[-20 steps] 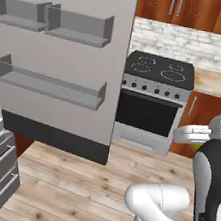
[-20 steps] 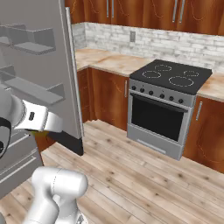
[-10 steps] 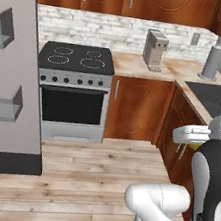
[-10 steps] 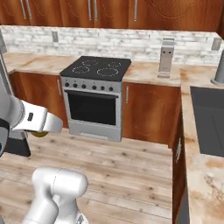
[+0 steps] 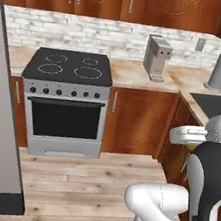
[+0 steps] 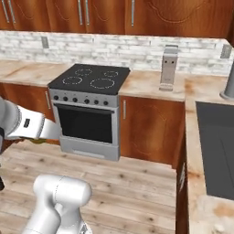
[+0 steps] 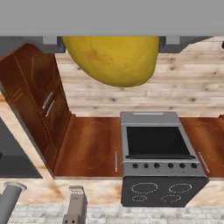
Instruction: Retrieve a lemon from the fridge and place it on the cutting board with the fish.
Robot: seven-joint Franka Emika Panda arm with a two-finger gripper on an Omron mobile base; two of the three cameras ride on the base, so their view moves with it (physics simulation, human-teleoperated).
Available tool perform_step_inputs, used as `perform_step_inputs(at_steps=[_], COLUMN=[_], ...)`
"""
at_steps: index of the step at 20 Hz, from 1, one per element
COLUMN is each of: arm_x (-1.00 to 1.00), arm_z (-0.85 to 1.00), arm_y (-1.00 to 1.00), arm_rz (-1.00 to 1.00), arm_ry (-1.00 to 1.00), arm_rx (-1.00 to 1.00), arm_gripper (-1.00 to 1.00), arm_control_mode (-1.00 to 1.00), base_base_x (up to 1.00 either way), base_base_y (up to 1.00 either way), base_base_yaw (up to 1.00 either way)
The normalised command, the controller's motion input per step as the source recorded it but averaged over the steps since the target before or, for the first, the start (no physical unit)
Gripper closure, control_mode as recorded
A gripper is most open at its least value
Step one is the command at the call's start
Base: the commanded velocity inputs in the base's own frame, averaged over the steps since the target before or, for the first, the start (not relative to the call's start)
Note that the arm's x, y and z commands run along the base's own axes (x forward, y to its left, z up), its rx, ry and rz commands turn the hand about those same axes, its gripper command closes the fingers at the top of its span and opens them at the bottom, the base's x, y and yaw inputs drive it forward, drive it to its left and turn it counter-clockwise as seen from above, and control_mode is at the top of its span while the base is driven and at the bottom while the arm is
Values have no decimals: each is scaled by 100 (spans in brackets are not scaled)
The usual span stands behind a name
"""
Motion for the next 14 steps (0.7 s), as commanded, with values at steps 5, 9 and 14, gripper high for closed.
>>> perform_step_inputs(at_steps=[5, 9, 14], arm_x=[0, 0, 0], arm_z=[0, 0, 0], arm_y=[0, 0, 0], arm_rz=[0, 0, 0], arm_ry=[0, 0, 0], arm_rx=[0, 0, 0], arm_gripper=[100, 100, 100], arm_control_mode=[100, 100, 100], base_base_x=[100, 100, 94], base_base_y=[-62, -68, 11], base_base_yaw=[37, 43, 37])
